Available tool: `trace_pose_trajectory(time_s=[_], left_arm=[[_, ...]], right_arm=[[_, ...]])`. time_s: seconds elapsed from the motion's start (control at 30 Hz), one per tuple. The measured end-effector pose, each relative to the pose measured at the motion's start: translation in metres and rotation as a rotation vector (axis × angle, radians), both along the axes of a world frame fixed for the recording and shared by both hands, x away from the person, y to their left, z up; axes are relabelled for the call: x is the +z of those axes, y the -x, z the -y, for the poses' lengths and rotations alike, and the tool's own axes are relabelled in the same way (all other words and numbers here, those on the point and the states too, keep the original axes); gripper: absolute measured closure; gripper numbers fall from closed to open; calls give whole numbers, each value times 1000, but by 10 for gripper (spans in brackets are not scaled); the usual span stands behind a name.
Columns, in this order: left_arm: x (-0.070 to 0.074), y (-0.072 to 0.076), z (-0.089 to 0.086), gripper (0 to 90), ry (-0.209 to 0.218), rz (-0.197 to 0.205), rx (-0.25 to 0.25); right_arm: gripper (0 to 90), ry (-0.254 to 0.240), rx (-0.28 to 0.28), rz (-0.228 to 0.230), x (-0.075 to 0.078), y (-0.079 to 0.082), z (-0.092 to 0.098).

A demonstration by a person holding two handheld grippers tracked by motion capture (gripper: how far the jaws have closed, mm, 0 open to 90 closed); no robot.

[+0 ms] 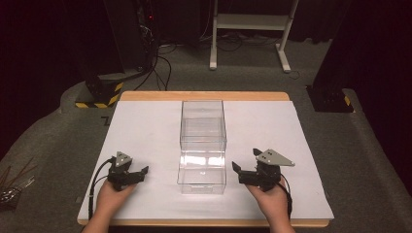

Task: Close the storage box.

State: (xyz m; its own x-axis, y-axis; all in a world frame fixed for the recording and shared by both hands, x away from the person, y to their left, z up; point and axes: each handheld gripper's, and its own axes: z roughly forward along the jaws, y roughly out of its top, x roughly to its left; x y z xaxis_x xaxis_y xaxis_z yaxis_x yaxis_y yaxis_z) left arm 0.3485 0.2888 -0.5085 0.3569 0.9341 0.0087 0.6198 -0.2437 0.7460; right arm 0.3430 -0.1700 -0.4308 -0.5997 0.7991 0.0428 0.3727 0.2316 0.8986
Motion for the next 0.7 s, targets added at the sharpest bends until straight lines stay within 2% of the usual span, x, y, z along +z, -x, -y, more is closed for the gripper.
trace_pose_trajectory(time_s=[0.1,0.4,0.7], left_arm=[[0,0,0,241,-1,0,0],[0,0,0,241,0,0,0],[0,0,0,241,1,0,2]], right_arm=[[95,9,15,9,2,3,-4],[95,-19,48,20,7,9,-11],[94,-45,95,-1,6,17,-20]])
